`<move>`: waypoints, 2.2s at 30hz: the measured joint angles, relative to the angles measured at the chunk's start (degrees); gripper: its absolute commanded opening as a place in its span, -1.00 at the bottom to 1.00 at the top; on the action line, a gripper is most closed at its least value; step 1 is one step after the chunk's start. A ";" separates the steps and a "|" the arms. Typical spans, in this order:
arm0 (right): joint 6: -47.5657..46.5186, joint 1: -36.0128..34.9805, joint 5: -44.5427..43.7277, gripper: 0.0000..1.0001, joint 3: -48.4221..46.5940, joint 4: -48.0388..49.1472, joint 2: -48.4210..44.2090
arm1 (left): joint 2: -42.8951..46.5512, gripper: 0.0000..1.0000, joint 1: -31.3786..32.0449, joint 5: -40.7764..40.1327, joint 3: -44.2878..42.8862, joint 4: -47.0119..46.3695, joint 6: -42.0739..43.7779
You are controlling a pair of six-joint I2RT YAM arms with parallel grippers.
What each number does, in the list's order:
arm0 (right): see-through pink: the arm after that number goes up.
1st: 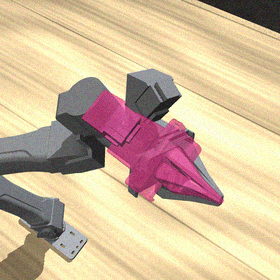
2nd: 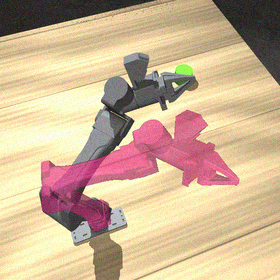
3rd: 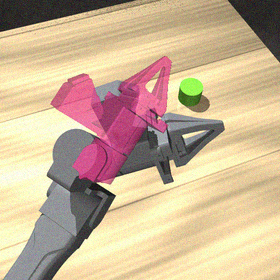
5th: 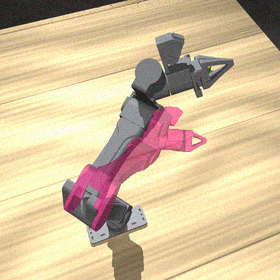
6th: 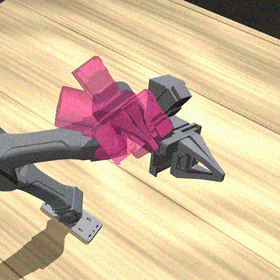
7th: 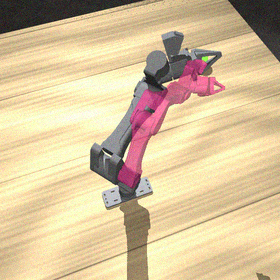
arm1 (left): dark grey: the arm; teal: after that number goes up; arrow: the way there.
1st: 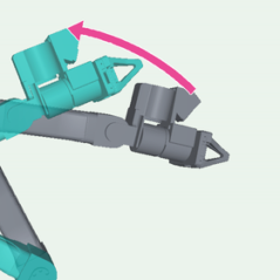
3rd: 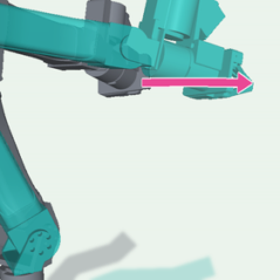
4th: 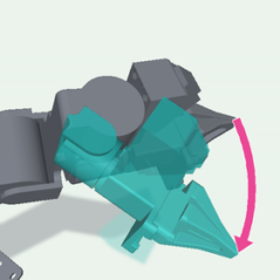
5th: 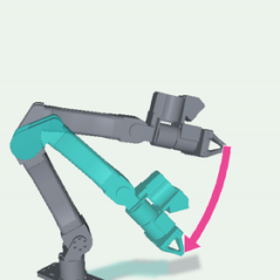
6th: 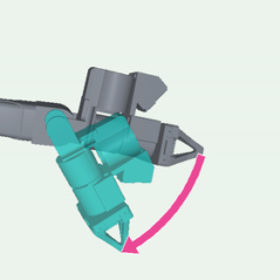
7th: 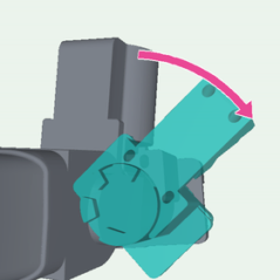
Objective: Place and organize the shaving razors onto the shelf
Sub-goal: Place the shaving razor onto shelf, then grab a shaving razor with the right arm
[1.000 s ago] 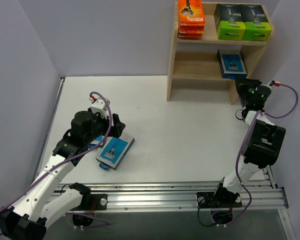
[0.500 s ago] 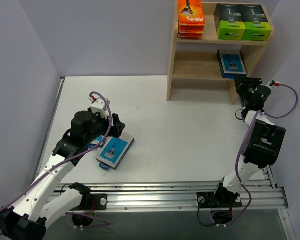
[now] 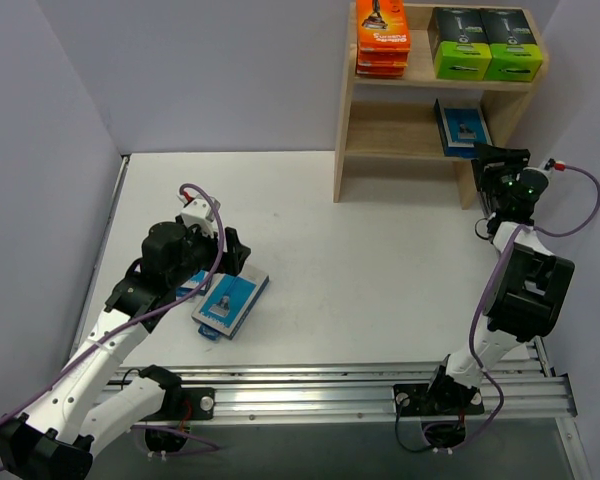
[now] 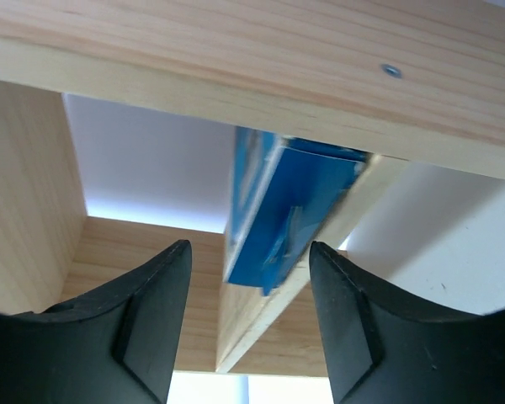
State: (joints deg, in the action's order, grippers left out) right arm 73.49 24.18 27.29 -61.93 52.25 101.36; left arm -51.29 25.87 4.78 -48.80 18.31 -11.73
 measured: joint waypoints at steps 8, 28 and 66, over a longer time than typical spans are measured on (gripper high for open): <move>-1.38 1.42 1.92 0.29 2.08 -0.92 -6.47 | 0.76 0.88 0.00 -0.04 0.00 0.02 0.20; -20.44 -40.30 -13.73 0.20 34.95 -19.34 -44.44 | 2.93 0.88 -0.44 -3.48 0.00 1.66 0.37; -24.24 -81.55 -34.99 -0.20 8.96 -12.48 9.55 | 7.67 0.88 -3.10 -8.33 0.00 2.27 -0.22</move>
State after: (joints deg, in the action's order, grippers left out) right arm 49.25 -57.36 -7.70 -52.97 39.77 110.91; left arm -43.62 22.76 -3.55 -48.80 20.58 -11.94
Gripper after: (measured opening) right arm 0.467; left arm 0.941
